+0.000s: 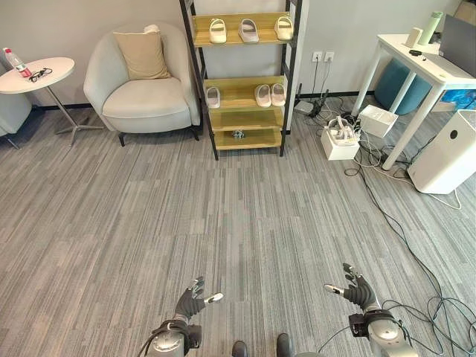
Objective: Arrange the slippers neatly on the shoe rack.
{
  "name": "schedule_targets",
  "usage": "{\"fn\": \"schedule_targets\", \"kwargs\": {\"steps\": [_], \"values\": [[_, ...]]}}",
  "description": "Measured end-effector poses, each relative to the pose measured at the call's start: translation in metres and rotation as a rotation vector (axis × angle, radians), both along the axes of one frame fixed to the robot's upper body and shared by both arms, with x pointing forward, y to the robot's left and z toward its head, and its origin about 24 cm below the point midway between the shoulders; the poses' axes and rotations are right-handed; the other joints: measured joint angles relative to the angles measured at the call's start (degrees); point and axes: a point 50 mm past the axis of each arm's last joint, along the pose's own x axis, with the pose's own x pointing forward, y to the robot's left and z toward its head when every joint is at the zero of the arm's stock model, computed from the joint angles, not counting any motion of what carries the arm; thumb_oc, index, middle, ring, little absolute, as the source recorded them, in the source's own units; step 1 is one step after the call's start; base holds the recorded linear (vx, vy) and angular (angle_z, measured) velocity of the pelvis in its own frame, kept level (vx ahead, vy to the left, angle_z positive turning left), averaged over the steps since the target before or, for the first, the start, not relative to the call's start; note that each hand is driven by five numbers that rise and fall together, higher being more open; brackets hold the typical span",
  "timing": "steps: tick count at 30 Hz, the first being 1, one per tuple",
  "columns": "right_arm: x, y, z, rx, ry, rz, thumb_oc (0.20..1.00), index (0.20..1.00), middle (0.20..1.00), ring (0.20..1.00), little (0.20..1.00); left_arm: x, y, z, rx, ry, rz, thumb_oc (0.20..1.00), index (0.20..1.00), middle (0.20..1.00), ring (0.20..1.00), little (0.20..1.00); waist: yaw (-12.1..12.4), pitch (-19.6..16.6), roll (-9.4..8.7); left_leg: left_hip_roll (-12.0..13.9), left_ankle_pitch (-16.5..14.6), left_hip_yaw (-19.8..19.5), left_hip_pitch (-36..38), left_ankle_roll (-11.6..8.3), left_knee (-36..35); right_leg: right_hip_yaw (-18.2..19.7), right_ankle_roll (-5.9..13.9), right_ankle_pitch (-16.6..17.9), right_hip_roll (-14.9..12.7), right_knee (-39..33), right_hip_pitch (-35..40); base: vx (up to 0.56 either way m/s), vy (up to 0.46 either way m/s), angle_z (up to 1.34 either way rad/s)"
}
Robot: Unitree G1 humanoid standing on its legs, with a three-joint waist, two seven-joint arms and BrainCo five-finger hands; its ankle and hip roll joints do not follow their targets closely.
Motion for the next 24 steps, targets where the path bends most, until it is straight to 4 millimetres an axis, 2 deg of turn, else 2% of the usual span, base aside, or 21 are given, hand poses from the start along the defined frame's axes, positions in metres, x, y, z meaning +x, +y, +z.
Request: {"fn": "schedule_targets", "kwargs": {"steps": [5, 24], "values": [[-0.002, 0.0, -0.001, -0.005, 0.006, 0.004, 1.0, 1.0, 1.0, 1.0, 1.0, 0.008, -0.003, 0.008, -0.009, -0.046, -0.01, 1.0, 1.0, 1.0, 1.0, 1.0, -0.1, -0.1, -0.17, 0.0, 0.0, 0.0, 0.0, -0.05, 0.0, 0.1, 0.03, 0.0, 0.0, 0.0, 0.0, 0.0, 0.0, 0.0], [-0.01, 0.004, -0.007, 0.034, 0.036, -0.012, 1.0, 1.0, 1.0, 1.0, 1.0, 0.009, -0.003, 0.008, -0.033, -0.048, 0.009, 1.0, 1.0, 1.0, 1.0, 1.0, -0.4, -0.4, -0.73, 0.0, 0.0, 0.8, 0.1, -0.06, 0.0, 0.6, 0.07, 0.1, 0.0, 0.0, -0.3, 0.01, -0.001, -0.01]]}}
